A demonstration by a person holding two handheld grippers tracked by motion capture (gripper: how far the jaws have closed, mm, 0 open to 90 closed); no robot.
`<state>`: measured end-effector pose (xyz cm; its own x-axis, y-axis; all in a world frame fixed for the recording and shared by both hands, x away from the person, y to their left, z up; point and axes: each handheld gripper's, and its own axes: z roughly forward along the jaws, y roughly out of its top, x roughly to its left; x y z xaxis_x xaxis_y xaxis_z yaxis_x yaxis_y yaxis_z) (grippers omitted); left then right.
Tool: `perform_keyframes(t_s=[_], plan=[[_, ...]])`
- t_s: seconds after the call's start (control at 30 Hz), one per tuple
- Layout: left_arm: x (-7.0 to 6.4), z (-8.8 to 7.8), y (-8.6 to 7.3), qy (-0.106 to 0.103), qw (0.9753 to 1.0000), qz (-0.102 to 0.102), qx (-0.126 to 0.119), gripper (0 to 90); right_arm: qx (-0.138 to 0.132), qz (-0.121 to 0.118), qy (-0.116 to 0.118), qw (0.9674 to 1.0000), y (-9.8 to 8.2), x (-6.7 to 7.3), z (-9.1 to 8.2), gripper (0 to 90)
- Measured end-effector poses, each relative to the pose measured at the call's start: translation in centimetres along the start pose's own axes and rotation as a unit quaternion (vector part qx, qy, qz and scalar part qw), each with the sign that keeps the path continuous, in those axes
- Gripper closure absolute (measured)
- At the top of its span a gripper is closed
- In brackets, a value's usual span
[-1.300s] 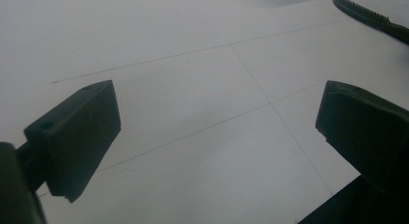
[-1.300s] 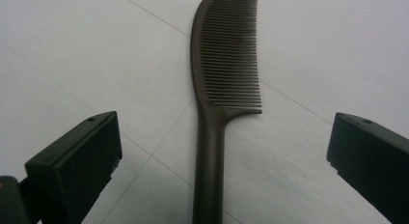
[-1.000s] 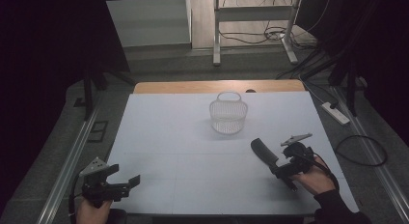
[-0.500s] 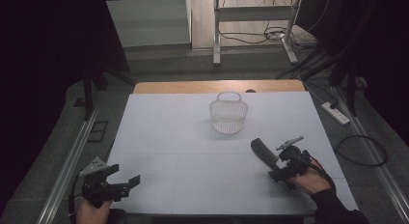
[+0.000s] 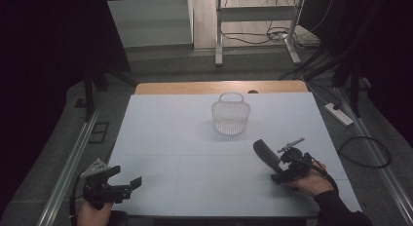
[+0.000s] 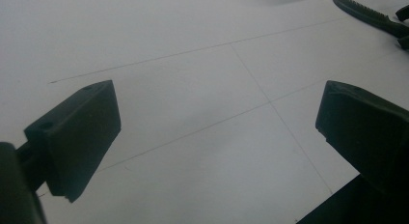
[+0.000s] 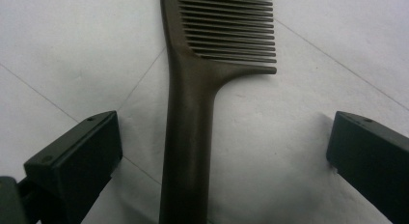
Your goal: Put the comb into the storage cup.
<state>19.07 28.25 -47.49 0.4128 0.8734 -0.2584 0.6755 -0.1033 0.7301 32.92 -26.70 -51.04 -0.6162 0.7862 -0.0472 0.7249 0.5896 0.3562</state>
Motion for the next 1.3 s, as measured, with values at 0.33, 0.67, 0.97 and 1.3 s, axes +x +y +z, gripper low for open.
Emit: perform_keyframes(t_s=[0.33,0.67,0.97,1.3], plan=[[0.0,0.0,0.0,0.0,1.0,0.0,0.002,2.6,0.01,-0.01,0.005,0.9999,0.4,0.5,-0.7,17.4],[0.0,0.0,0.0,0.001,1.0,0.001,0.002,2.7,0.006,-0.016,0.005,0.9998,0.6,0.4,-1.4,63.5],[-0.1,0.1,0.1,0.002,1.0,0.001,0.004,2.7,-0.001,-0.04,0.01,0.9992,0.4,0.6,-1.5,72.2],[-0.3,0.1,0.2,-0.003,0.9998,0.015,0.008,0.8,-0.016,-0.053,0.007,0.9985,0.0,0.8,-1.7,72.3]])
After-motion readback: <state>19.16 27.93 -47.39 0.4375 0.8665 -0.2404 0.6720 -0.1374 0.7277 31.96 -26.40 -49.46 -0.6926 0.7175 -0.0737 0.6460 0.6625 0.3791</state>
